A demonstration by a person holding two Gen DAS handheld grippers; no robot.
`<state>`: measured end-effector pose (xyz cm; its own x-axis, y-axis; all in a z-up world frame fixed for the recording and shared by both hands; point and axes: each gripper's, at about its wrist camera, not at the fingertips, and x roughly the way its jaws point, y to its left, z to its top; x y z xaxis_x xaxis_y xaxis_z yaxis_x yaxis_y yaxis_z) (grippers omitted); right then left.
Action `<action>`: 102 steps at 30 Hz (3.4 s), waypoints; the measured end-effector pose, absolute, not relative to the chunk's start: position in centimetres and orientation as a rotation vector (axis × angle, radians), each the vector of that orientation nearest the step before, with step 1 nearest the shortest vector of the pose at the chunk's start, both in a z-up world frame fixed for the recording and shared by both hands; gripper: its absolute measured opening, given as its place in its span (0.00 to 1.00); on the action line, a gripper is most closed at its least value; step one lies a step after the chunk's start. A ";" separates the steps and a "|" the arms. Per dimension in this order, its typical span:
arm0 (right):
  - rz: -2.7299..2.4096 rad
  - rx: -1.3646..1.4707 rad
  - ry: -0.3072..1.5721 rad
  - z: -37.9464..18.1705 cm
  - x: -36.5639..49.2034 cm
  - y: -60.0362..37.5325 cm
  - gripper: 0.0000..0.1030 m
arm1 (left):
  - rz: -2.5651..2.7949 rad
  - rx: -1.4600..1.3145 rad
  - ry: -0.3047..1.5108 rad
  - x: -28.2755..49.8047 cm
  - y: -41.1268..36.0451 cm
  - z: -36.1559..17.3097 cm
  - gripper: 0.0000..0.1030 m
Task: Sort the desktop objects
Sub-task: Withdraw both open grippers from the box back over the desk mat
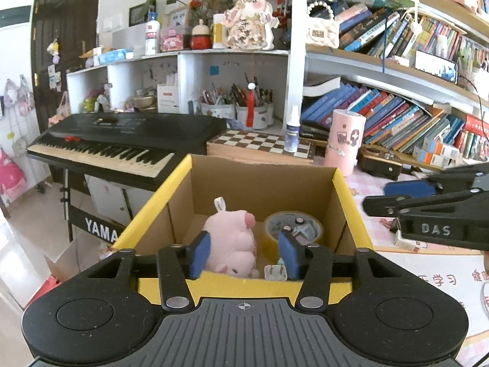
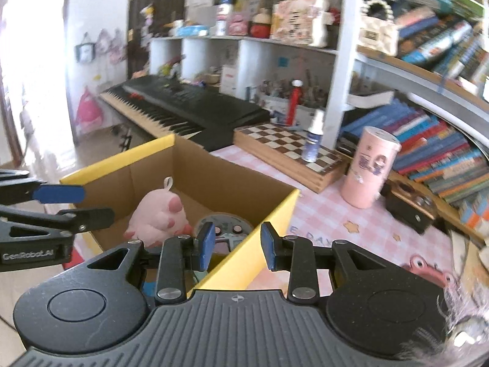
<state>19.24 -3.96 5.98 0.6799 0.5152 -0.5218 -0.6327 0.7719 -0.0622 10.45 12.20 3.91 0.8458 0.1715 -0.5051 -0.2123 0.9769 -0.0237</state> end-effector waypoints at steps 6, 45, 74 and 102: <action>0.561 -0.166 0.520 5.6 16.9 -5.3 0.30 | 0.223 -0.092 0.511 8.3 12.8 4.0 0.55; 0.488 -0.176 0.625 1.3 0.0 -6.4 0.41 | 0.118 -0.038 0.593 -3.9 10.5 1.6 0.66; 0.276 -0.125 0.675 0.4 -1.7 -10.8 0.50 | -0.108 0.026 0.628 -2.2 6.1 0.6 0.68; 0.150 -0.077 0.724 -0.3 2.4 -17.0 0.58 | -0.228 0.067 0.649 3.6 -0.1 0.1 0.68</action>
